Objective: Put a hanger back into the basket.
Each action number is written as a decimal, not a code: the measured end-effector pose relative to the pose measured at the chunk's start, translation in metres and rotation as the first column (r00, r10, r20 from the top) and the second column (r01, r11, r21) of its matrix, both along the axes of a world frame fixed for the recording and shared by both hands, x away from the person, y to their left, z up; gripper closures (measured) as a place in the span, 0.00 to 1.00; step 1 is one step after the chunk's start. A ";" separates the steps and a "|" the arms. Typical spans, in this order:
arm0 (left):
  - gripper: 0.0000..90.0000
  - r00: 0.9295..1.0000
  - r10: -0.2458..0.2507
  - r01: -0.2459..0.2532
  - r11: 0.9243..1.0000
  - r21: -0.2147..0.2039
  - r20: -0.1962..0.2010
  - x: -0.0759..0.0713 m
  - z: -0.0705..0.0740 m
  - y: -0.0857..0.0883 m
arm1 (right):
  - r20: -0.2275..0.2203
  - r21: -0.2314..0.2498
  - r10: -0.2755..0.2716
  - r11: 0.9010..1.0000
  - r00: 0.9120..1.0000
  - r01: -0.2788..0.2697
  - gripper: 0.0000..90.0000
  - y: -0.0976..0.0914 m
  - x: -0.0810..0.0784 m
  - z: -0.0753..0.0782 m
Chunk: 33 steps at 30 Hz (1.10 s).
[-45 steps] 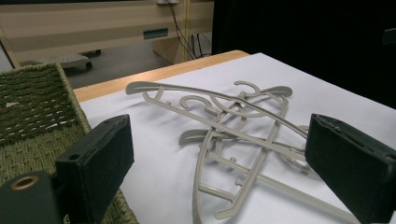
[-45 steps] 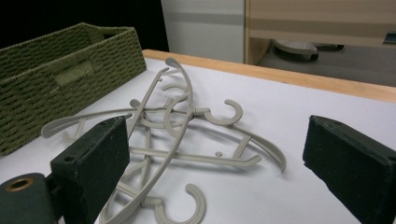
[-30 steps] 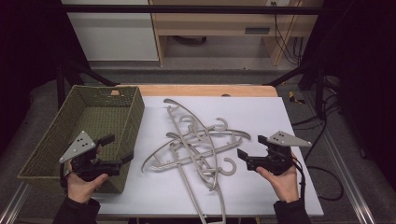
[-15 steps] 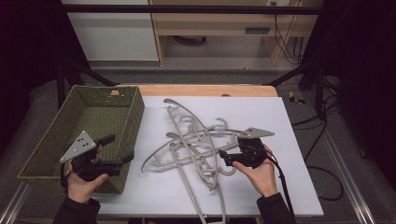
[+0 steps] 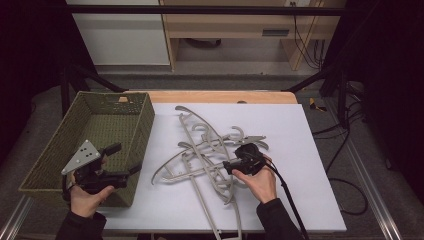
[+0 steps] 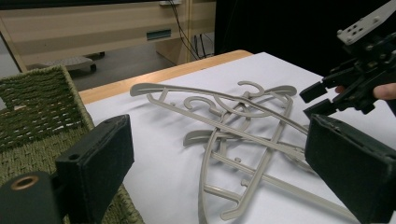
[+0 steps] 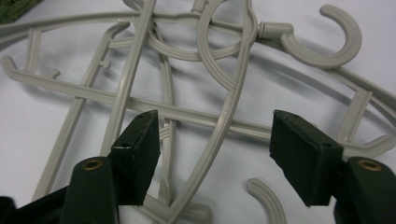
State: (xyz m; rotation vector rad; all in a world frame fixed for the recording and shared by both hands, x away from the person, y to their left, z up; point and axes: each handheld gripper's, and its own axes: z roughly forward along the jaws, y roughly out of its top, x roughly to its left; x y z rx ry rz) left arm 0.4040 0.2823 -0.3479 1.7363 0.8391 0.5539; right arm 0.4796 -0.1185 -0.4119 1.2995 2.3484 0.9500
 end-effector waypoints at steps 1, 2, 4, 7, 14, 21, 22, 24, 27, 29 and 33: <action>0.09 1.000 0.000 0.000 1.000 0.000 0.001 0.000 0.000 0.000 | -0.025 -0.013 -0.005 1.000 1.000 0.005 0.41 0.002 0.003 -0.004; 0.09 1.000 -0.001 0.001 1.000 0.003 0.005 0.000 0.001 0.000 | -0.025 -0.013 -0.005 1.000 1.000 0.005 0.41 0.002 0.003 -0.004; 0.09 1.000 0.000 0.000 1.000 -0.002 0.004 -0.001 0.001 0.000 | -0.046 -0.032 -0.018 0.999 0.999 0.016 0.45 0.005 0.008 -0.011; 0.09 1.000 0.001 -0.001 1.000 -0.001 0.001 0.000 0.001 0.001 | -0.066 -0.033 -0.028 0.999 0.997 0.026 0.48 0.006 0.010 -0.015; 0.09 1.000 0.000 0.000 1.000 0.004 0.002 0.000 0.000 0.000 | -0.124 -0.053 -0.052 0.998 0.991 0.046 0.62 0.010 0.015 -0.024; 0.09 1.000 0.001 -0.001 1.000 0.007 -0.002 0.000 0.000 -0.001 | -0.168 -0.042 -0.053 0.998 0.984 0.047 0.72 0.013 0.020 -0.031; 0.09 1.000 0.001 -0.001 1.000 0.006 -0.003 0.000 0.000 -0.001 | -0.185 -0.046 -0.075 0.997 0.980 0.067 0.72 0.015 0.020 -0.031; 0.09 1.000 0.000 0.000 1.000 0.007 -0.003 0.000 -0.001 -0.001 | -0.174 -0.054 -0.059 0.997 0.983 0.051 0.75 0.013 0.021 -0.034; 0.09 1.000 -0.002 0.002 1.000 0.010 -0.004 0.001 -0.001 -0.002 | -0.215 -0.021 -0.087 0.996 0.973 0.084 0.79 0.014 0.022 -0.036; 0.09 1.000 -0.001 0.001 1.000 0.008 -0.008 0.001 -0.002 -0.002 | -0.237 -0.009 -0.095 0.995 0.967 0.095 0.80 0.013 0.023 -0.037; 0.09 1.000 -0.001 0.001 1.000 0.007 -0.007 0.001 -0.002 -0.002 | -0.242 0.000 -0.088 0.996 0.966 0.091 0.81 0.011 0.024 -0.037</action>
